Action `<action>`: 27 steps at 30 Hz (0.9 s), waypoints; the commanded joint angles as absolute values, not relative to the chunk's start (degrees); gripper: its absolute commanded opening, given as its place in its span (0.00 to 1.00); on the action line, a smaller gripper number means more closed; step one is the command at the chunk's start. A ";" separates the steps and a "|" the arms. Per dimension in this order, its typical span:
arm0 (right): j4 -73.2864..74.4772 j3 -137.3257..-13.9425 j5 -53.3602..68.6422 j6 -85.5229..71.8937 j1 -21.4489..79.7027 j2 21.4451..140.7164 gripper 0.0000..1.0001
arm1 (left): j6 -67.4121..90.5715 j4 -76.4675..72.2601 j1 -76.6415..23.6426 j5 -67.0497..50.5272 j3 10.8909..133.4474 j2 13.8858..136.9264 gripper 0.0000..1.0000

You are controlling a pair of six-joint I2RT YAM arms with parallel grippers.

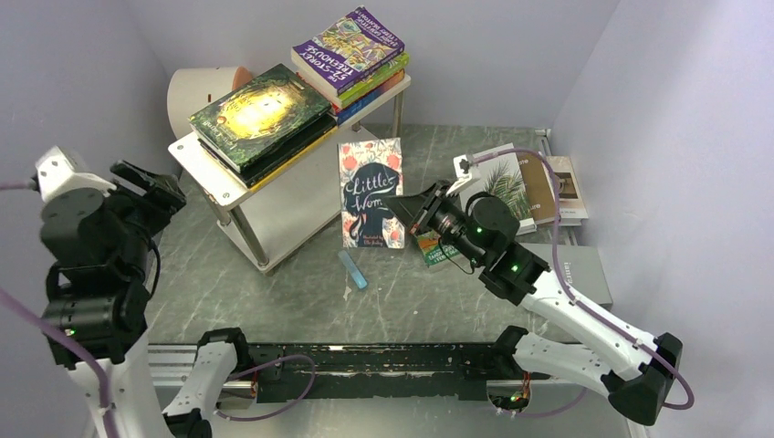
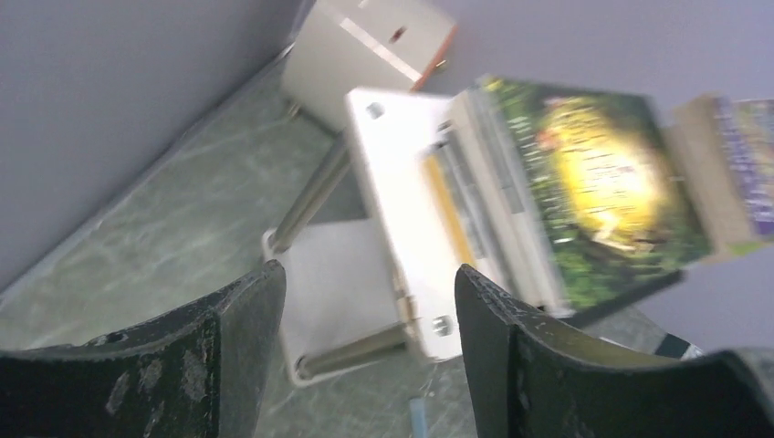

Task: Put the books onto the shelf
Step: Pick up the book from the center of the board.

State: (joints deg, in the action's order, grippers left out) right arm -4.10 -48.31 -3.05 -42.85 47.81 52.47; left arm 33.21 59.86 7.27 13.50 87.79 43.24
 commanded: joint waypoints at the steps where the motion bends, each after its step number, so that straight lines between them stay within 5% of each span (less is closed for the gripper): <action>1: -17.16 -54.17 -0.51 -37.94 47.68 51.36 0.00 | 26.43 56.08 4.86 6.01 97.73 47.39 0.73; 10: -23.76 -59.30 15.11 -33.25 47.64 52.79 0.00 | 19.40 46.50 -3.88 -21.45 107.35 54.67 0.78; 16: -18.40 -66.42 24.73 -29.08 47.64 56.05 0.00 | 23.46 33.56 -7.39 -52.69 100.38 56.68 0.97; 27: -11.89 -73.94 31.68 -27.43 47.68 61.44 0.00 | 25.45 28.91 -12.32 -60.31 93.07 55.56 0.96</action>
